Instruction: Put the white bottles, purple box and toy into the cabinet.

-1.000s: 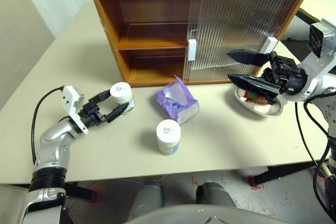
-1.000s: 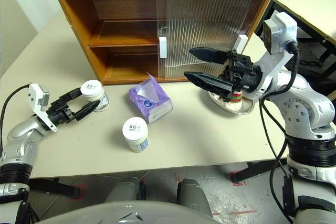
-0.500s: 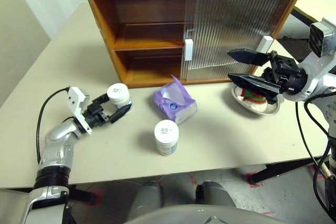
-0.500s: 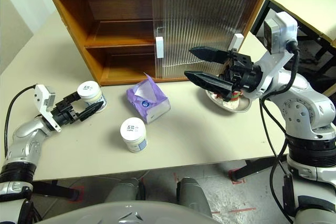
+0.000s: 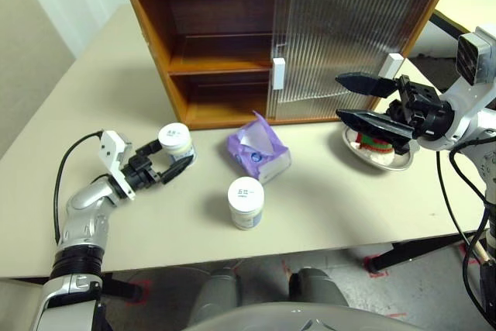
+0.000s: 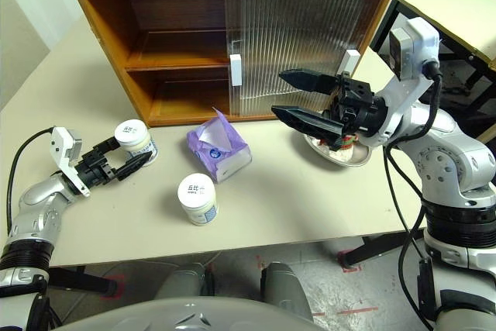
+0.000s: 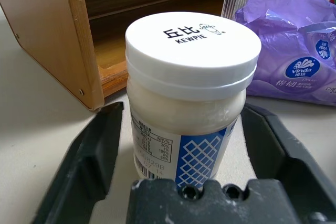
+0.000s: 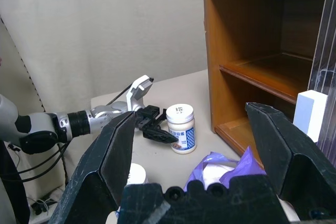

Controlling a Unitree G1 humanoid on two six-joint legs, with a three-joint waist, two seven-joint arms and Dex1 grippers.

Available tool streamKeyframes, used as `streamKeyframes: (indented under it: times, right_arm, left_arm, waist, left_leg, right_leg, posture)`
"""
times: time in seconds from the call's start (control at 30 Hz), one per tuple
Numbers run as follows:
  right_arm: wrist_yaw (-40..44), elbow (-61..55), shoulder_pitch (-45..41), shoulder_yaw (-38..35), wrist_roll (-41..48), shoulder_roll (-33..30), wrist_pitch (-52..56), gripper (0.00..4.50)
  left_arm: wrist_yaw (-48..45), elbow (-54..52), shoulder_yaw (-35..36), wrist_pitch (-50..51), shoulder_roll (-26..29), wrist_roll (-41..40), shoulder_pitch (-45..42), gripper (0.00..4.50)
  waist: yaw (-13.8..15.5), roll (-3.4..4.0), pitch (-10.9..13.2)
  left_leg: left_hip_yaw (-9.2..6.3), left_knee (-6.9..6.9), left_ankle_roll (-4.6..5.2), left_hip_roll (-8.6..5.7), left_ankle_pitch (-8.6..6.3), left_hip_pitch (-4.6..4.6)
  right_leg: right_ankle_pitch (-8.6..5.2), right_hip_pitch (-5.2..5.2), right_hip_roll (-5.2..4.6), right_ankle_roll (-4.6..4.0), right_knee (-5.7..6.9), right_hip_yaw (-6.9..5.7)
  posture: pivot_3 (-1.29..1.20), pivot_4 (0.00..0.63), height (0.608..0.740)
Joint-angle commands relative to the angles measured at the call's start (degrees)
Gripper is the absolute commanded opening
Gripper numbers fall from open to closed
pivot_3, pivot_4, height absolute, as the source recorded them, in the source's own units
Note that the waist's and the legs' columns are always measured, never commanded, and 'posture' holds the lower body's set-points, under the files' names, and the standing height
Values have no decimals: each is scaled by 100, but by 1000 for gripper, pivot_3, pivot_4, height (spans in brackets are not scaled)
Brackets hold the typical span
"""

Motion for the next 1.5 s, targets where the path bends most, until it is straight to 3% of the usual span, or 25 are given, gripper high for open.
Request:
streamKeyframes:
  times: [0.03,0.33,0.63,1.37,1.5]
  right_arm:
    - [29,-23,-31,-41,27,-30,-6,4500]
    - [38,-3,-55,-38,-2,-36,-25,4500]
    - [53,-3,-30,5,-32,16,-60,4500]
    - [-88,-176,100,4,-22,188,-70,4500]
    - [-108,-192,124,5,-20,208,-77,4500]
  left_arm:
    - [-9,137,4,-53,-43,34,16,3143]
    - [133,-307,-68,178,-130,-2,51,3046]
    - [1273,-952,-160,754,-647,83,-476,3046]
    - [2690,133,-398,248,-1753,732,-1579,3046]
    - [3339,226,-477,226,-1960,1046,-1714,3046]
  waist:
    - [0,0,0]
    - [1,0,0]
    - [15,-9,0]
    - [-11,-25,3]
    - [-2,-26,3]
  left_leg:
    - [0,0,0,0,0,0]
    - [0,0,0,0,0,0]
    - [0,6,1,-6,1,-6]
    - [2,8,27,-16,16,-10]
    - [1,8,28,-13,16,-9]
  right_leg:
    - [0,0,0,0,0,0]
    - [0,0,0,0,0,0]
    - [7,1,12,11,0,0]
    - [25,0,35,23,-4,11]
    - [26,0,41,23,-3,12]
  posture:
    - [11,0,740]
    - [9,0,740]
    - [9,0,740]
    - [-18,0,740]
    - [-19,0,740]
